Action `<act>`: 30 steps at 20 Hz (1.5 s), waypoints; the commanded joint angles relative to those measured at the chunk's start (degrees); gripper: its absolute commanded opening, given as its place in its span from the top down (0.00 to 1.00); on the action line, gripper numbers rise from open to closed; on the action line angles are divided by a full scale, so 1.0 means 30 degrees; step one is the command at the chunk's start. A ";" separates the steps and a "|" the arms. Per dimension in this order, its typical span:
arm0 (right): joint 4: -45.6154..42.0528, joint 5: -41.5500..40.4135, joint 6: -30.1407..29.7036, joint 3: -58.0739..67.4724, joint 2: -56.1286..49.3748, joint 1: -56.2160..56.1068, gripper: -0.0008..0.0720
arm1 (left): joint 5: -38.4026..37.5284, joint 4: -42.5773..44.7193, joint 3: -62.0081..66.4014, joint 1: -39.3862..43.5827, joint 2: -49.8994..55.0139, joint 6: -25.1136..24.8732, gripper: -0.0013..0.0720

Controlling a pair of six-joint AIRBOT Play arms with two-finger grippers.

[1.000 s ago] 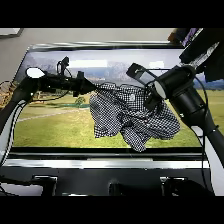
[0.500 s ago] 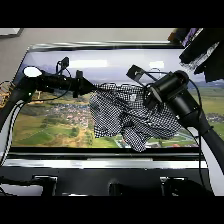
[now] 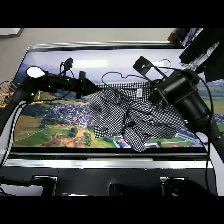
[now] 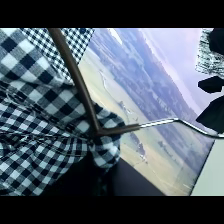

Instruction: Fold the clothes and pants, and hang the long-sleeved shirts on hangers.

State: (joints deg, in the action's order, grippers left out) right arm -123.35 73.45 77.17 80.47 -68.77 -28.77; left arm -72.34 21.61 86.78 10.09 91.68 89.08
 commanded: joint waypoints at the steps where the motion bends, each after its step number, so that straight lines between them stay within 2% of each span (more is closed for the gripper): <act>1: 0.0838 -0.0131 0.0138 -0.0007 0.0087 -0.0044 0.95 | 0.1603 -0.0568 0.0000 0.0124 0.0015 0.0182 0.95; 5: 0.0823 0.0138 -0.0656 0.0007 0.0095 -0.1151 0.95 | 0.2980 -0.0546 0.0000 0.0335 0.0146 -0.0291 0.95; 11: -0.0991 0.2812 -0.0430 0.0015 0.0233 -0.2550 0.95 | 0.3118 0.0466 0.0000 0.2200 0.2025 -0.0393 0.96; 16: -0.1049 0.2535 -0.0350 -0.0044 0.0204 -0.2455 0.95 | 0.3424 0.0423 0.0007 0.2441 0.2208 -0.0393 0.96; 21: -0.3570 0.2463 0.1020 0.0015 0.0641 -0.2455 0.95 | 0.3891 0.1588 0.0000 0.2390 0.2623 -0.0393 0.96; 25: -0.3315 0.2550 0.1260 0.0015 0.0823 -0.2455 0.95 | 0.4670 0.1443 0.0000 0.2871 0.3075 -0.0423 0.91; 26: -0.3300 0.2550 0.1443 0.0015 0.0823 -0.2455 0.95 | 0.4656 0.1435 0.0000 0.2871 0.3155 -0.0415 0.81; 27: -0.3184 0.2543 0.1566 0.0015 0.0823 -0.2455 0.95 | 0.4648 0.1443 0.0000 0.2841 0.3155 -0.0401 0.42; 28: -0.3031 0.2572 0.1581 0.0015 0.0823 -0.2455 0.95 | 0.4648 0.1435 0.0007 0.2703 0.3111 -0.0408 0.16; 30: -0.2958 0.2623 0.1581 0.0015 0.0823 -0.2455 0.95 | 0.4473 0.1341 0.0000 0.2186 0.2980 -0.0714 0.16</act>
State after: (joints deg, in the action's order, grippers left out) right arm -132.79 81.14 81.23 80.47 -66.39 -36.14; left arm -58.96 25.69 86.78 17.76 100.73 87.70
